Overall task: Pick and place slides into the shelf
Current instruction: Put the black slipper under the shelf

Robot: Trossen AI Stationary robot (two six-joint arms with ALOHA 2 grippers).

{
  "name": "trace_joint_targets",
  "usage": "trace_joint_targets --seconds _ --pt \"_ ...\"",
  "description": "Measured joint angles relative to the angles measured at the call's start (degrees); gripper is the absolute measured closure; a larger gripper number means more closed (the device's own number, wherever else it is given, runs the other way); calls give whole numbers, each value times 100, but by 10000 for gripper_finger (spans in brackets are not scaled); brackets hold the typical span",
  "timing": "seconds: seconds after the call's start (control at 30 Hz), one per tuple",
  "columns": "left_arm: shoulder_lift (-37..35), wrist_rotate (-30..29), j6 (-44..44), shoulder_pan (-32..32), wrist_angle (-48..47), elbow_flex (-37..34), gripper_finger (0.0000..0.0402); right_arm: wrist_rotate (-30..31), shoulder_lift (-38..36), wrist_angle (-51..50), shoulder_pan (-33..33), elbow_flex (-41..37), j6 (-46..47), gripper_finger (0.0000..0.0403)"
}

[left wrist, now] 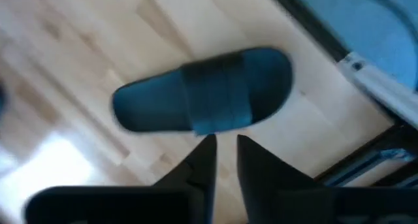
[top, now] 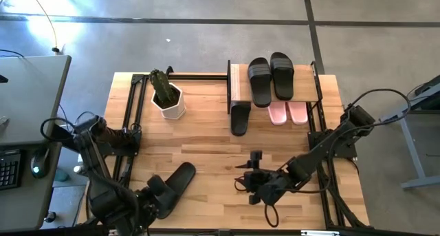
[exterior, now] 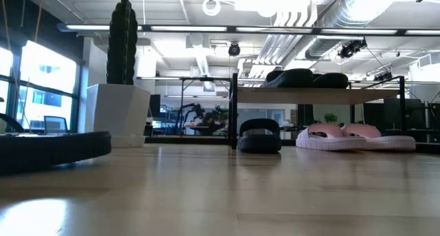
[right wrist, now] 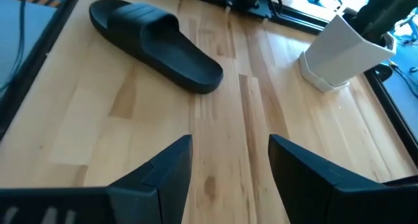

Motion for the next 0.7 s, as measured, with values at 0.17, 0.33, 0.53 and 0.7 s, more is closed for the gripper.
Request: trace_joint_targets --seconds 0.17,0.33,0.53,0.7 --pt "10 33 8 -2 590 -262 283 26 0 7 -54 -11 -102 210" --pt "4 14 10 0 1110 -758 213 27 0 4 -122 -11 -250 210" --pt "15 118 -95 -2 1913 -1590 169 94 -2 -33 -184 -11 -285 210" --pt "89 48 -367 -15 2217 -1937 165 273 -2 -35 -182 -11 -398 210"
